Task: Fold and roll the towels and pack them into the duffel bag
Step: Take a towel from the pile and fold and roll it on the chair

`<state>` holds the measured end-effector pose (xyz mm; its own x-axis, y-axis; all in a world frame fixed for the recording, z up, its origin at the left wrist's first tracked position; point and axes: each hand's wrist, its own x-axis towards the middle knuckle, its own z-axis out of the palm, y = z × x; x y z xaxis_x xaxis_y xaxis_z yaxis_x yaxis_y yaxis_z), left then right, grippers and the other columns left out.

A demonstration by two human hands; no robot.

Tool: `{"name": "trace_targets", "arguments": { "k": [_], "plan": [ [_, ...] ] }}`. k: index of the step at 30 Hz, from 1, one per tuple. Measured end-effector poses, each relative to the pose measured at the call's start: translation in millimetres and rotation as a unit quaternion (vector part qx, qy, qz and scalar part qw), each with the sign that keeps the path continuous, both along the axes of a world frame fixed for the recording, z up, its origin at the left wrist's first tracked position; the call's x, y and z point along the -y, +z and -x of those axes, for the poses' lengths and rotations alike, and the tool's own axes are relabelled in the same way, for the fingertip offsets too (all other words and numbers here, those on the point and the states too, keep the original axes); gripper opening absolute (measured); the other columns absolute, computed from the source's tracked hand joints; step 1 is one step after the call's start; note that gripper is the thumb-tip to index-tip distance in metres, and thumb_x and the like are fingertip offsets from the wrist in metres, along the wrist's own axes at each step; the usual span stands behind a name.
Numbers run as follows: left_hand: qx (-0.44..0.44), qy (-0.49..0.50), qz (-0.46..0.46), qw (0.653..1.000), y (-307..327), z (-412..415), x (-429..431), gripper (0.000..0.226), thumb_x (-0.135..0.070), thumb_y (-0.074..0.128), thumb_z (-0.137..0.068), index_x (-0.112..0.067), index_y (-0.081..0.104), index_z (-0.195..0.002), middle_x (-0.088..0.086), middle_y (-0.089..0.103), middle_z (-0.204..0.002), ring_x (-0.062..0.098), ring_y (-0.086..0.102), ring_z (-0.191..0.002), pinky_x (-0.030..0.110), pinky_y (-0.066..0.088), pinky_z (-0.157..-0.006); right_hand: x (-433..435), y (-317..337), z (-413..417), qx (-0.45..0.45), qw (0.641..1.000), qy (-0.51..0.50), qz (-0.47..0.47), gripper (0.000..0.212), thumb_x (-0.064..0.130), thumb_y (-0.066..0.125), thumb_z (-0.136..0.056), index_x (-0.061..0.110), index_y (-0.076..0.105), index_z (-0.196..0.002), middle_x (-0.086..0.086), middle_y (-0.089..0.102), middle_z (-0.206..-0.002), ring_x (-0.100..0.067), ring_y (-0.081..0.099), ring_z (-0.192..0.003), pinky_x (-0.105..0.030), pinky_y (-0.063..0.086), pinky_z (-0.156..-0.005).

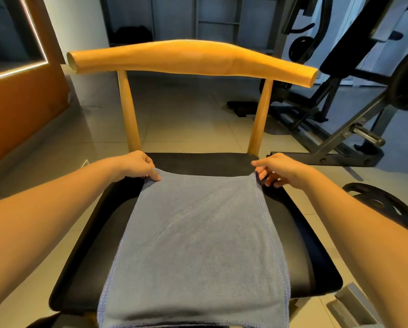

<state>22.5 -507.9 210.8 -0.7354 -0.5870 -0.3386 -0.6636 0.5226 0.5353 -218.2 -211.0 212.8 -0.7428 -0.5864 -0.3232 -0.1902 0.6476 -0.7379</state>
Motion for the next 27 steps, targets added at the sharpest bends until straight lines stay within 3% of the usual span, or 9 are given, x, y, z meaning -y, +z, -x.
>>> {"name": "trace_targets", "arguments": {
  "k": [2, 5, 9, 13, 16, 18, 20, 23, 27],
  "plan": [
    [-0.001, 0.019, -0.029, 0.999, 5, -2, 4, 0.023, -0.027, 0.075, -0.091, -0.012, 0.064, -0.077, 0.011, 0.064, -0.084, 0.022, 0.056, -0.086, 0.03, 0.043, -0.07, 10, 1, -5, -0.042, 0.997, 0.049, -0.052, 0.039, 0.047, 0.075, -0.087, 0.009, 0.068, -0.091, -0.008, 0.069, -0.079, -0.018, 0.062, -0.067, -0.027, 0.051, -0.06],
    [-0.006, 0.036, -0.075, 0.997, 11, -9, 12, 0.02, -0.027, 0.071, -0.094, -0.01, 0.068, -0.086, 0.013, 0.065, -0.088, 0.023, 0.056, -0.085, 0.033, 0.043, -0.073, 18, 6, -8, -0.05, 0.992, 0.072, -0.088, 0.009, 0.015, 0.074, -0.09, 0.007, 0.07, -0.089, -0.012, 0.071, -0.085, -0.018, 0.067, -0.07, -0.026, 0.058, -0.06],
    [-0.05, 0.078, -0.036, 0.995, 8, -14, 22, 0.019, -0.024, 0.072, -0.094, -0.008, 0.069, -0.084, 0.013, 0.065, -0.084, 0.021, 0.055, -0.077, 0.029, 0.042, -0.065, 21, 7, -3, -0.002, 0.999, 0.002, 0.039, 0.013, -0.007, 0.063, -0.092, 0.003, 0.07, -0.092, -0.016, 0.072, -0.098, -0.026, 0.071, -0.09, -0.031, 0.061, -0.067],
    [-0.075, 0.074, 0.073, 0.992, -10, -9, 22, 0.016, -0.022, 0.075, -0.091, -0.009, 0.066, -0.087, 0.011, 0.07, -0.085, 0.024, 0.065, -0.082, 0.037, 0.054, -0.072, 31, -2, -10, -0.036, 0.995, -0.071, 0.06, 0.008, -0.001, 0.062, -0.096, 0.004, 0.065, -0.101, -0.018, 0.069, -0.1, -0.024, 0.07, -0.076, -0.028, 0.057, -0.054],
    [-0.115, 0.021, 0.261, 0.958, -23, -13, 8, 0.027, -0.035, 0.076, -0.087, -0.02, 0.06, -0.103, -0.001, 0.064, -0.1, 0.022, 0.062, -0.092, 0.039, 0.054, -0.079, 26, 1, -17, -0.014, 0.998, -0.056, -0.01, 0.017, 0.015, 0.07, -0.094, 0.0, 0.067, -0.102, -0.017, 0.069, -0.086, -0.023, 0.068, -0.064, -0.028, 0.055, -0.052],
    [-0.159, -0.052, 0.323, 0.931, -31, -15, -7, 0.029, -0.04, 0.071, -0.09, -0.022, 0.064, -0.112, -0.001, 0.064, -0.11, 0.022, 0.061, -0.102, 0.04, 0.053, -0.084, 22, 6, -25, -0.001, 0.997, -0.014, -0.074, 0.025, 0.023, 0.075, -0.09, 0.0, 0.07, -0.099, -0.015, 0.071, -0.082, -0.021, 0.066, -0.061, -0.027, 0.055, -0.053],
    [-0.125, -0.111, 0.326, 0.93, -36, -17, -20, 0.041, -0.047, 0.061, -0.096, -0.022, 0.064, -0.128, 0.001, 0.063, -0.128, 0.022, 0.058, -0.116, 0.04, 0.05, -0.096, 22, 7, -33, 0.001, 0.994, 0.017, -0.109, 0.031, 0.029, 0.078, -0.089, 0.0, 0.071, -0.098, -0.013, 0.07, -0.079, -0.019, 0.063, -0.059, -0.025, 0.054, -0.052],
    [-0.003, -0.153, 0.313, 0.937, -46, -19, -28, 0.06, -0.053, 0.035, -0.105, -0.019, 0.038, -0.155, 0.004, 0.039, -0.159, 0.024, 0.036, -0.145, 0.04, 0.031, -0.119, 23, 8, -42, -0.016, 0.989, 0.046, -0.141, 0.03, 0.03, 0.077, -0.089, 0.001, 0.072, -0.095, -0.009, 0.066, -0.074, -0.016, 0.056, -0.056, -0.024, 0.05, -0.051],
    [0.022, -0.163, 0.308, 0.937, -57, -23, -25, 0.066, -0.056, 0.017, -0.106, -0.021, 0.018, -0.161, 0.005, 0.017, -0.169, 0.024, 0.013, -0.156, 0.042, 0.012, -0.127, 24, 6, -46, -0.02, 0.986, 0.049, -0.156, 0.022, 0.02, 0.073, -0.093, -0.001, 0.071, -0.097, -0.009, 0.061, -0.072, -0.016, 0.051, -0.059, -0.025, 0.047, -0.054]
  ]
}}
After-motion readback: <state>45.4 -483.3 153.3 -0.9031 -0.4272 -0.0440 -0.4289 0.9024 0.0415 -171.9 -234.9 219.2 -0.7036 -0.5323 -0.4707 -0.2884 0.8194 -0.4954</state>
